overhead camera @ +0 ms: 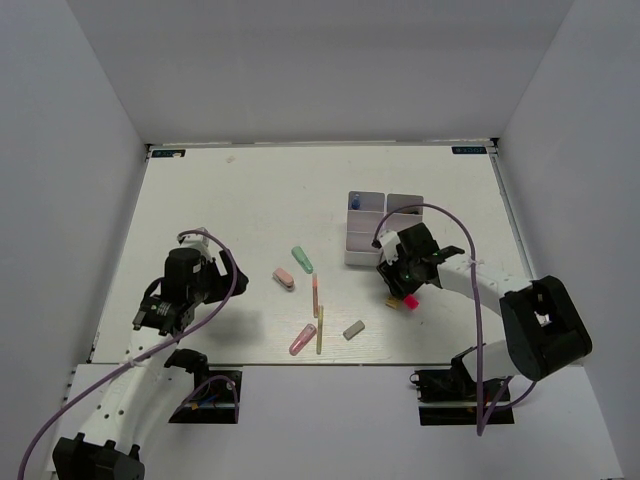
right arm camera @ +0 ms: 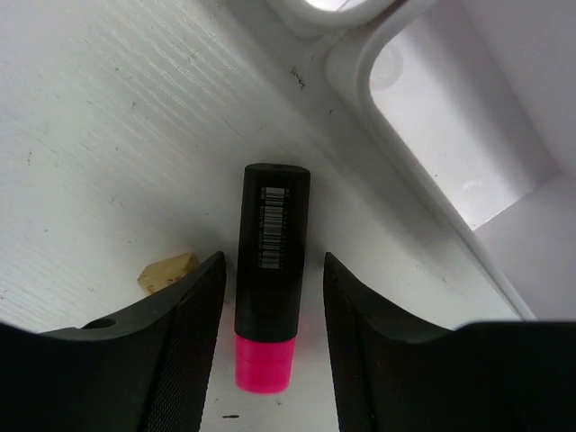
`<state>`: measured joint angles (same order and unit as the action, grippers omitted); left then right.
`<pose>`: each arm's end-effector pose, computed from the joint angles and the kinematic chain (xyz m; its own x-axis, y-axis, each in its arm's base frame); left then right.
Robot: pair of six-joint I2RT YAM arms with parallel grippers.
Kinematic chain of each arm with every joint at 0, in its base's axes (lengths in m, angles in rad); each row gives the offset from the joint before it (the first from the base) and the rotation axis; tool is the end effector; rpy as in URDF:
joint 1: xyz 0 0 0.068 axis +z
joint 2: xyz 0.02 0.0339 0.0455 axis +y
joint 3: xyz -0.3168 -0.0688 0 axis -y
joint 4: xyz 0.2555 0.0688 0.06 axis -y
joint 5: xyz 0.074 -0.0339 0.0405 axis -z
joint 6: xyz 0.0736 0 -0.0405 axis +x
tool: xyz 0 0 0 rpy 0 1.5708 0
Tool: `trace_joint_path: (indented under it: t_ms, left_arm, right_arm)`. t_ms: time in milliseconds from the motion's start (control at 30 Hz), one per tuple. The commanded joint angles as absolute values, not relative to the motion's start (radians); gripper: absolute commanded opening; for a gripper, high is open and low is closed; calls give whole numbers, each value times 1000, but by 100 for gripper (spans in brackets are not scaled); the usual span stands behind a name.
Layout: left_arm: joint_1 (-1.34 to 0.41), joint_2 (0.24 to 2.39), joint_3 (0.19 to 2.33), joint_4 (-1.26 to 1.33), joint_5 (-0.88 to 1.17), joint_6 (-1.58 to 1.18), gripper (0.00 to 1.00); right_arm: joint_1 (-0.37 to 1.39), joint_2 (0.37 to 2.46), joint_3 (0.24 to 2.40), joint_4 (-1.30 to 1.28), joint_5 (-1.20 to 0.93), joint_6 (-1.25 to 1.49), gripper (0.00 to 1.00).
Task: Sort the stationery into containers
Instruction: Grab a piece of stationery with the right arm
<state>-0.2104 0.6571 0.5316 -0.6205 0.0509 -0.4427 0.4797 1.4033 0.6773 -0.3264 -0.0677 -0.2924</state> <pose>0.1347 -0.0326 0.2344 -0.7048 -0.2870 -0.6488 -0.0628 0.9362 -0.3458 0.2382 0.1296 0.1731 -0.5966 -0.6345 -0.4914 -0.6915 0.7172 -0.0866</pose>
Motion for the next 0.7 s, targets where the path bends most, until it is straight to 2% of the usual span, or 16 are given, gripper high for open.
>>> trace_joint_path:
  t_ms: [0,133,200,233,400,667]
  left_arm:
    - [-204,641,523,-611,66,-436,95]
    - [-204,637,522,-612,63,-434,97]
    - [-204,634,522,-608,61,-433,97]
    - [-203,634,520,-612,61,-433,97]
    - [-204,624,520,-614,58,-433,97]
    - [-203,630,517,-611,67,-428,97]
  right_arm:
    - [483,1422,663,-301,-71,-291,51]
    - [480,1431,647,-305,-75,-307,48]
    - [482,1434,644,-311,-81,-316,38]
    - [483,1437,643,-316,-90,-318,26]
    - [480,1407,655,-380,-153,-331,2]
    - [483,1263,770,-535,-484,-385,0]
